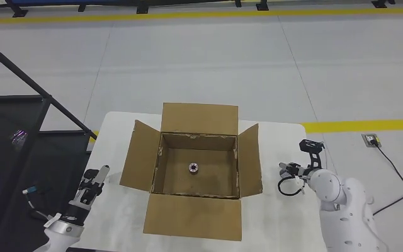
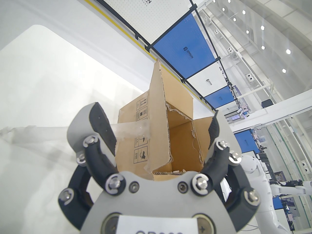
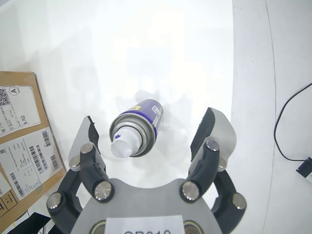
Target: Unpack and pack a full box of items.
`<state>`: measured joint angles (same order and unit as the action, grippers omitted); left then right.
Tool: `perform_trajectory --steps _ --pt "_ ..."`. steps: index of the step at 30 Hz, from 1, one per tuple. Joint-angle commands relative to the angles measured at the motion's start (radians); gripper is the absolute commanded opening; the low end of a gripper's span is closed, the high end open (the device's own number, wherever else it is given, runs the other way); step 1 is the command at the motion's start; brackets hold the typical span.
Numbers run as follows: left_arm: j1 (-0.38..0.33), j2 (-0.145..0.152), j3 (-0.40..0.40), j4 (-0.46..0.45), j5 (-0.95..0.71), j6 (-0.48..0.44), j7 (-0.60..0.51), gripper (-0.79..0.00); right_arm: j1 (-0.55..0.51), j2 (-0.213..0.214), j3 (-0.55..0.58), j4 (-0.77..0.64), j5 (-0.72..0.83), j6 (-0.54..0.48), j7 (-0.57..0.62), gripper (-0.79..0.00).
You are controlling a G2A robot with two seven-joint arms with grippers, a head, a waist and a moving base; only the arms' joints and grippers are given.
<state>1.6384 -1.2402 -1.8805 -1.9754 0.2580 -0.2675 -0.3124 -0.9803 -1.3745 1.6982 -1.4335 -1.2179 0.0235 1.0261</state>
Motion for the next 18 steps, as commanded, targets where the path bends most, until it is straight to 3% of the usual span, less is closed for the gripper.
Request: perform_trajectory --steps 1,11,18 --pt "0.0 0.0 0.0 0.0 0.0 0.0 0.0 0.0 -0.001 0.002 -0.003 0.007 0.0 0.001 -0.006 -0.785" --pt "0.0 0.0 0.0 0.0 0.0 0.0 0.0 0.0 -0.034 0.012 -0.021 -0.061 0.0 0.006 -0.044 -0.785" --pt "0.0 0.0 0.0 0.0 0.0 0.0 0.0 0.0 -0.081 0.015 -0.065 -0.344 -0.047 0.028 -0.065 -0.785"
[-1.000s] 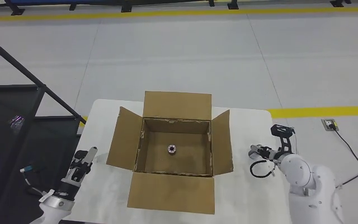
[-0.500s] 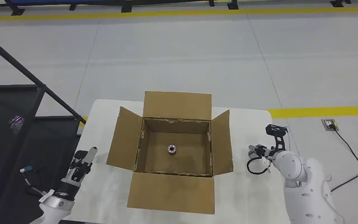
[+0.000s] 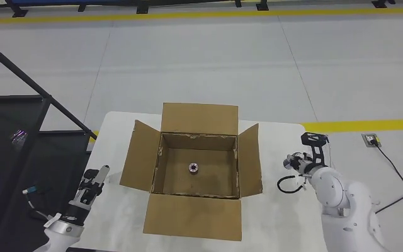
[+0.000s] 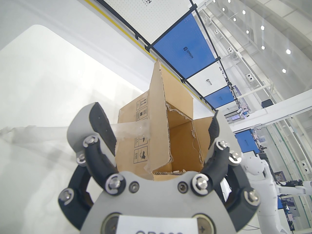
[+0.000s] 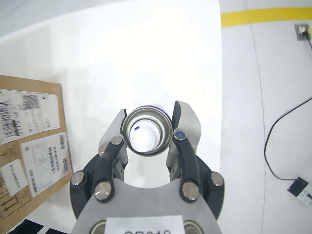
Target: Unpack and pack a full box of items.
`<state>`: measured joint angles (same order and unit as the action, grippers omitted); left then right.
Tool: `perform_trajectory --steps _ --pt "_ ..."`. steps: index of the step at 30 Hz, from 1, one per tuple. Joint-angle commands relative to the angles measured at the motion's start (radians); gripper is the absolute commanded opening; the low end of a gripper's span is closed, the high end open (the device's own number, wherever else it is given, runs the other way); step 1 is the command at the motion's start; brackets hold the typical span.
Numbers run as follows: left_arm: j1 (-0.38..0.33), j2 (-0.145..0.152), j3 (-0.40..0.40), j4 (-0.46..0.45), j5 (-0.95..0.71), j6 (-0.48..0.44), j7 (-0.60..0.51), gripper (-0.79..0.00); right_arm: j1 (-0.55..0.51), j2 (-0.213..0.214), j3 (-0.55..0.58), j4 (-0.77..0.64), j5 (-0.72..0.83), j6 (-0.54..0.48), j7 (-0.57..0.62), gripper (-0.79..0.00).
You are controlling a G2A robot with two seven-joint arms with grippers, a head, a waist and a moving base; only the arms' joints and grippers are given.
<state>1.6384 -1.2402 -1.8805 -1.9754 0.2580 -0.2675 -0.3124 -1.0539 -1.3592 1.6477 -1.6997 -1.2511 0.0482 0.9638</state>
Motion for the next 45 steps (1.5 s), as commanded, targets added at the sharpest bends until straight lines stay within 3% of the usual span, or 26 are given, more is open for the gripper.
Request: perform_trajectory --steps 1,8,12,16,23,35,37,40,42,45 --pt "0.0 0.0 0.0 0.0 0.0 0.0 0.0 0.0 -0.015 0.0 -0.027 -0.135 -0.025 0.003 -0.003 -0.785" --pt "0.0 0.0 0.0 0.0 0.0 0.0 0.0 0.0 0.017 -0.001 -0.194 -0.458 -0.155 -0.026 0.039 -0.785" --pt "0.0 0.0 0.0 0.0 0.0 0.0 0.0 0.0 0.094 -0.01 -0.332 -0.484 -0.081 -0.096 0.054 -0.785" --pt "0.0 0.0 0.0 0.0 0.0 0.0 0.0 0.0 0.193 -0.023 -0.472 -0.372 0.006 -0.157 0.111 -0.785" --pt "0.0 0.0 0.0 0.0 0.0 0.0 0.0 0.0 0.274 -0.052 -0.645 -0.05 0.072 -0.134 0.136 -0.785" --pt "0.0 0.0 0.0 0.0 0.0 0.0 0.0 0.0 0.339 -0.079 -0.714 0.316 0.092 -0.123 -0.007 -0.785" --pt "0.0 0.0 0.0 0.0 0.0 0.0 0.0 0.0 0.36 -0.087 -0.731 0.367 0.09 -0.115 -0.027 -0.717" --pt "0.0 0.0 0.0 0.0 0.0 0.0 0.0 0.0 0.385 -0.096 -0.743 0.427 0.106 -0.121 -0.043 -0.69" --pt "0.0 0.0 0.0 0.0 0.0 0.0 0.0 0.0 0.395 -0.101 -0.75 0.451 0.12 -0.129 -0.049 -0.539" --pt "0.0 0.0 0.0 0.0 0.0 0.0 0.0 0.0 0.413 -0.109 -0.762 0.484 0.129 -0.134 -0.053 -0.434"
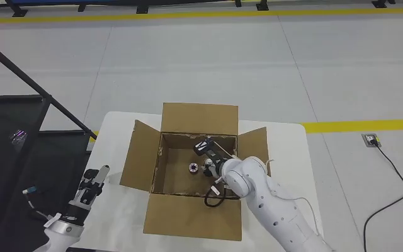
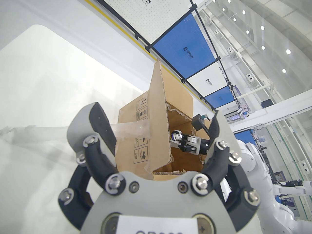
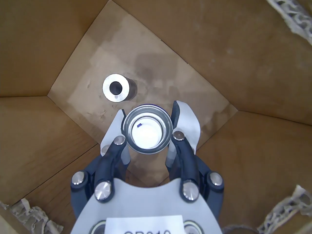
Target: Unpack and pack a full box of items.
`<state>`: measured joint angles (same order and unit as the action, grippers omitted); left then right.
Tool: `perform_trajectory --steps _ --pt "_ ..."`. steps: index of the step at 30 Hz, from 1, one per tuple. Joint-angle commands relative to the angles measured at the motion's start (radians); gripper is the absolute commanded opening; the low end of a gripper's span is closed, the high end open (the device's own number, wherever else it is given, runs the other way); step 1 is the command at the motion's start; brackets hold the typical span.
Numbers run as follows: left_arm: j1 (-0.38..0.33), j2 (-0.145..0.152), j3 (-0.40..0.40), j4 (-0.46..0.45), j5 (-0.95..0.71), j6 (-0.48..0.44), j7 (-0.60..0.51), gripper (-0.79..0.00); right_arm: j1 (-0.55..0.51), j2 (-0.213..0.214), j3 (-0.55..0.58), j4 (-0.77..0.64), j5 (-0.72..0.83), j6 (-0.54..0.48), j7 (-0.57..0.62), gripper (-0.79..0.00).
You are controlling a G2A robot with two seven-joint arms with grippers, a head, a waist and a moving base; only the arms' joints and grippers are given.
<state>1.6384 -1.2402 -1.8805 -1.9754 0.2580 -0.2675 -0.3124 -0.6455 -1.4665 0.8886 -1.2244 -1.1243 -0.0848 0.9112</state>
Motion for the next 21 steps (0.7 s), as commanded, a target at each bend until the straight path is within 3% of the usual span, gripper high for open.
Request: perform_trajectory --steps 1,2,6,11,16,19,20,21 --pt "0.0 0.0 0.001 0.0 0.0 0.002 0.003 0.0 0.013 -0.005 -0.009 0.021 -0.003 0.005 0.006 -0.406" --pt "-0.001 0.0 0.003 0.0 -0.001 0.004 0.005 0.0 0.016 -0.006 -0.011 0.024 -0.004 0.008 0.006 -0.394" --pt "-0.011 0.001 0.0 0.005 -0.009 0.014 0.008 0.0 0.023 -0.013 -0.02 0.03 0.003 0.008 0.009 -0.219" --pt "-0.015 0.004 0.006 -0.001 0.004 0.016 0.002 0.0 0.013 -0.015 -0.02 -0.013 -0.007 0.02 0.019 -0.209" --pt "-0.02 0.005 0.035 -0.021 0.028 0.01 -0.012 0.0 -0.054 -0.002 0.029 -0.209 -0.004 0.026 -0.016 -0.151" --pt "-0.031 0.006 0.062 -0.033 0.073 0.01 -0.009 0.0 -0.138 0.016 0.095 -0.405 0.038 -0.014 -0.044 -0.339" --pt "-0.034 0.006 0.073 -0.035 0.07 0.009 -0.018 0.0 -0.166 0.023 0.123 -0.465 0.03 -0.02 -0.044 -0.277" --pt "-0.039 0.007 0.079 -0.04 0.074 0.007 -0.023 0.0 -0.196 0.03 0.149 -0.526 0.02 -0.021 -0.043 -0.105"
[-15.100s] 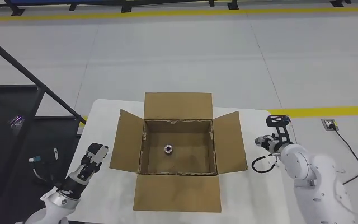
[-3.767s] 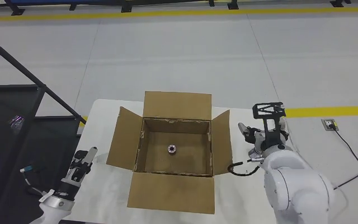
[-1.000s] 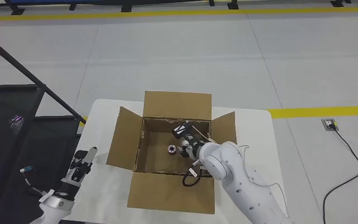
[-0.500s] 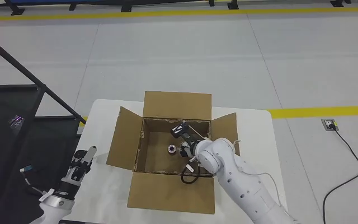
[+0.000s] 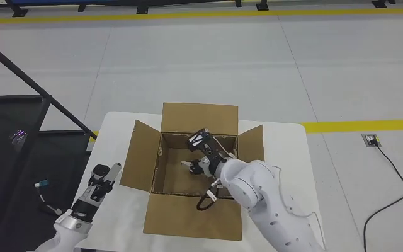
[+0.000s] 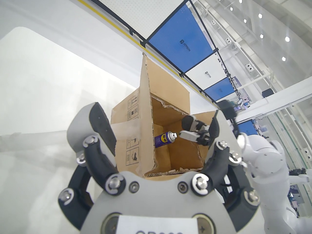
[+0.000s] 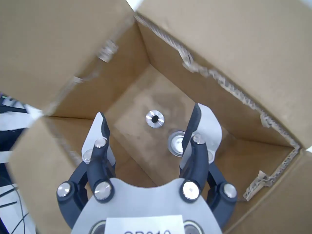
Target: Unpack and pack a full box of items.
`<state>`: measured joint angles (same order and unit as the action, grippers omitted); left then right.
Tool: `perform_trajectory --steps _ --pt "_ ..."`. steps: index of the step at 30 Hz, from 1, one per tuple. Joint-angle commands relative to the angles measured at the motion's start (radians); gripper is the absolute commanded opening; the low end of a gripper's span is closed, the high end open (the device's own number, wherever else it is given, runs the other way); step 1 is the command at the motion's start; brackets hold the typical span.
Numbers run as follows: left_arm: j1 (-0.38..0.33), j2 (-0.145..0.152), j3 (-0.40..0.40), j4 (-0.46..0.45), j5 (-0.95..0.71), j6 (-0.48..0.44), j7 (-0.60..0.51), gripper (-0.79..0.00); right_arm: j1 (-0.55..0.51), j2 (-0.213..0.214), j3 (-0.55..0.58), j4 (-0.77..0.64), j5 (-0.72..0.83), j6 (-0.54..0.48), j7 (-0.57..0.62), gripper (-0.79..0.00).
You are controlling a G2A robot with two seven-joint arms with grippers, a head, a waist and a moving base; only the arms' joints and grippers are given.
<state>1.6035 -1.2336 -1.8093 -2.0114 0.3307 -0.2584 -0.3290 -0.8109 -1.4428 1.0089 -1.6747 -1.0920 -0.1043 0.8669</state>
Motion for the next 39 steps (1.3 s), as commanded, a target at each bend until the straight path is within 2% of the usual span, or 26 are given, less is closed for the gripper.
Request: perform_trajectory --steps 1,5,10,15,19,21,28,30,33,39 --pt "-0.006 0.001 0.016 -0.009 0.011 -0.008 -0.014 0.0 -0.062 0.012 0.051 -0.141 -0.001 -0.01 0.0 0.0" --pt "-0.007 0.004 0.053 -0.029 0.039 -0.033 -0.05 0.0 -0.174 0.032 0.165 -0.343 0.054 -0.045 -0.013 0.0" --pt "-0.009 0.006 0.105 -0.049 0.065 -0.047 -0.083 0.0 -0.309 0.054 0.352 -0.479 0.082 0.004 -0.02 0.0" --pt "-0.01 0.007 0.153 -0.058 0.087 -0.046 -0.101 0.0 -0.409 0.067 0.532 -0.492 0.216 0.031 -0.011 0.0" --pt "-0.015 0.01 0.186 -0.065 0.096 -0.046 -0.133 0.0 -0.422 0.074 0.596 -0.426 0.377 0.035 0.061 0.0" --pt "-0.023 0.011 0.208 -0.061 0.118 -0.041 -0.146 0.0 -0.395 0.08 0.602 -0.363 0.502 -0.002 0.143 0.0" --pt "-0.085 0.009 0.289 0.003 0.157 0.02 -0.166 0.0 -0.281 0.088 0.54 -0.211 0.837 -0.216 0.229 0.0" --pt "-0.112 0.008 0.315 0.032 0.168 0.045 -0.165 0.0 -0.229 0.091 0.502 -0.168 0.901 -0.243 0.275 0.0" --pt "-0.142 0.007 0.339 0.063 0.174 0.07 -0.168 0.0 -0.161 0.091 0.445 -0.102 0.955 -0.259 0.313 0.0" --pt "-0.183 0.005 0.375 0.105 0.175 0.103 -0.168 0.0 -0.021 0.086 0.316 0.107 0.933 -0.233 0.31 0.0"
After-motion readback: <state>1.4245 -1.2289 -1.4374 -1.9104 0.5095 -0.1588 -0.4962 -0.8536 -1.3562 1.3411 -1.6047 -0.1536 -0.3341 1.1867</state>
